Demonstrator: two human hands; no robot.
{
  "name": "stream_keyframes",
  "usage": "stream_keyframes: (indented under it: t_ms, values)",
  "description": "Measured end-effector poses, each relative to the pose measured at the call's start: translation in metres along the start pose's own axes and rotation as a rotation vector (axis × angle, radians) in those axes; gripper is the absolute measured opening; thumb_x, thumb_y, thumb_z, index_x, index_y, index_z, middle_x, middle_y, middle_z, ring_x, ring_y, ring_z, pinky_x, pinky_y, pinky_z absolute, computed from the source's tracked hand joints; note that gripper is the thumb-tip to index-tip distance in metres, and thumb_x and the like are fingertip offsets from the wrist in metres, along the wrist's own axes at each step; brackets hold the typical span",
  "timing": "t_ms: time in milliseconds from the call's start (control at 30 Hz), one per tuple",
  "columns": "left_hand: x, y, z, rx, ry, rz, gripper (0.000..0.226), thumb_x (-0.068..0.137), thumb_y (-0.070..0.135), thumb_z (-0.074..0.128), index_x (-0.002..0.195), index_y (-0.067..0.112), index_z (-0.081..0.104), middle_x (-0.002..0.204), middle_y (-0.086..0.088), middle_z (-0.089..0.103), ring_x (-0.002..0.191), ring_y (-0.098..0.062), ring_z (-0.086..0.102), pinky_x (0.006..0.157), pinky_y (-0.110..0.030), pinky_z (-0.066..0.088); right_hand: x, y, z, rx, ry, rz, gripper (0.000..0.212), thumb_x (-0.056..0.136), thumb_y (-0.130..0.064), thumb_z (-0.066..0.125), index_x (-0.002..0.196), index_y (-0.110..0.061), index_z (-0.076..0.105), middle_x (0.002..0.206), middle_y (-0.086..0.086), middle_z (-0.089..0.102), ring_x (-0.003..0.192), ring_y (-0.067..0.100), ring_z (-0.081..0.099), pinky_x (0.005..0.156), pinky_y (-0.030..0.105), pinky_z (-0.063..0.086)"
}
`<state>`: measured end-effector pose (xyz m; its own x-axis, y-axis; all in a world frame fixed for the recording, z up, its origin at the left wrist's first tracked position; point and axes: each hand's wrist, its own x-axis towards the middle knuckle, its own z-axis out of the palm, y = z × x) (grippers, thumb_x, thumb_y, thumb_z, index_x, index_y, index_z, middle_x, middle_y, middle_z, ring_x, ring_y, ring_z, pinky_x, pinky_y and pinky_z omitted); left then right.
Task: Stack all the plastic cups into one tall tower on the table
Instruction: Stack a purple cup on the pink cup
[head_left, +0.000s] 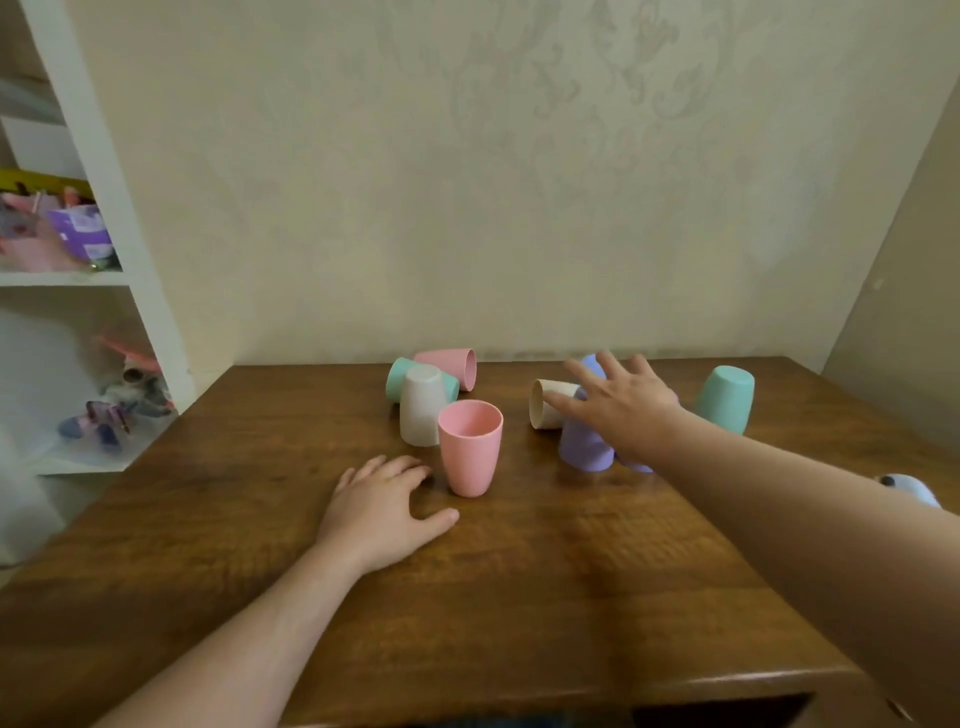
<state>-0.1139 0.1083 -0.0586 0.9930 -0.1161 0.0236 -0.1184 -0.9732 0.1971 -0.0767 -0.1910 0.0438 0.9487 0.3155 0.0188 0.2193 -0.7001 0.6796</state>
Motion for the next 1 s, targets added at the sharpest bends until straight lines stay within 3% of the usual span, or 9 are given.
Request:
stream_keyframes:
  t_ms: [167,300,367,433,500,600,700,800,1000]
  values:
    - [-0.001,-0.005,0.003,-0.022,-0.01,0.018,0.092,0.079,0.095,0.04,0.154,0.042,0.049,0.167,0.013,0.039,0.158,-0.021,0.027,0.128,-0.054,0.022,-0.013,-0.019,-0.003,-0.16,0.019,-0.077,0.058,0.099,-0.018,0.07,0.153,-0.028,0.051,0.152,0.006,0.045,0.137,0.034,0.047,0.101,0.043,0.041]
    - [0.004,0.008,-0.013,-0.061,-0.079,-0.047,0.102,0.065,0.1,0.053,0.143,0.036,0.061,0.154,0.006,0.054,0.145,-0.023,0.046,0.119,-0.05,0.041,-0.014,-0.004,-0.018,-0.025,0.107,0.022,0.062,0.084,-0.022,0.08,0.14,-0.019,0.055,0.141,0.005,0.052,0.127,0.03,0.056,0.09,0.037,0.039]
    - [0.01,0.015,-0.019,-0.189,-0.087,-0.111,0.118,0.051,0.103,0.061,0.143,0.029,0.058,0.148,0.003,0.059,0.137,-0.023,0.054,0.108,-0.047,0.051,-0.013,0.006,-0.03,0.307,0.211,0.2,0.059,0.081,-0.029,0.081,0.131,-0.017,0.054,0.13,0.005,0.056,0.115,0.032,0.062,0.088,0.041,0.05]
    - [0.017,0.018,-0.018,-0.472,-0.049,-0.148,0.131,0.046,0.095,0.078,0.153,0.027,0.046,0.154,0.004,0.055,0.138,-0.023,0.055,0.108,-0.047,0.052,-0.013,0.01,-0.049,0.965,0.288,0.395,0.057,0.082,-0.032,0.085,0.125,-0.017,0.051,0.118,0.002,0.058,0.099,0.028,0.066,0.081,0.042,0.054]
    - [0.02,0.023,-0.014,-0.737,-0.016,-0.125,0.127,0.054,0.073,0.094,0.158,0.03,0.036,0.158,0.006,0.051,0.14,-0.022,0.052,0.112,-0.045,0.048,-0.011,0.002,-0.068,1.649,0.287,0.442,0.064,0.085,-0.035,0.091,0.13,-0.022,0.048,0.11,-0.005,0.061,0.086,0.013,0.069,0.074,0.032,0.057]
    - [0.019,0.036,-0.002,-0.886,0.051,-0.081,0.11,0.066,0.052,0.098,0.156,0.037,0.036,0.147,0.009,0.058,0.134,-0.019,0.056,0.104,-0.038,0.049,0.001,-0.027,-0.076,2.089,0.283,0.366,0.065,0.092,-0.038,0.086,0.145,-0.025,0.051,0.122,0.001,0.072,0.102,0.016,0.076,0.093,0.034,0.063]
    - [0.019,0.044,0.007,-0.837,0.148,-0.068,0.095,0.071,0.052,0.095,0.15,0.036,0.045,0.127,0.012,0.065,0.12,-0.019,0.062,0.094,-0.035,0.052,0.014,-0.057,-0.068,2.07,0.304,0.331,0.056,0.088,-0.032,0.09,0.134,-0.024,0.059,0.126,0.004,0.075,0.11,0.021,0.077,0.089,0.035,0.064]
    - [0.017,0.041,0.008,-0.875,0.17,-0.08,0.083,0.073,0.052,0.093,0.143,0.04,0.05,0.119,0.015,0.067,0.111,-0.016,0.065,0.089,-0.035,0.055,0.021,-0.076,-0.062,2.0,0.325,0.293,0.071,0.073,-0.028,0.094,0.134,-0.026,0.059,0.121,-0.002,0.075,0.109,0.018,0.076,0.087,0.038,0.066]
    - [0.012,0.037,0.009,-0.915,0.172,-0.038,0.077,0.071,0.052,0.094,0.135,0.049,0.053,0.118,0.02,0.069,0.109,-0.011,0.066,0.093,-0.038,0.06,0.017,-0.097,-0.05,1.874,0.245,0.266,0.09,0.052,-0.051,0.095,0.133,-0.036,0.059,0.126,-0.014,0.074,0.119,0.015,0.072,0.099,0.045,0.063]
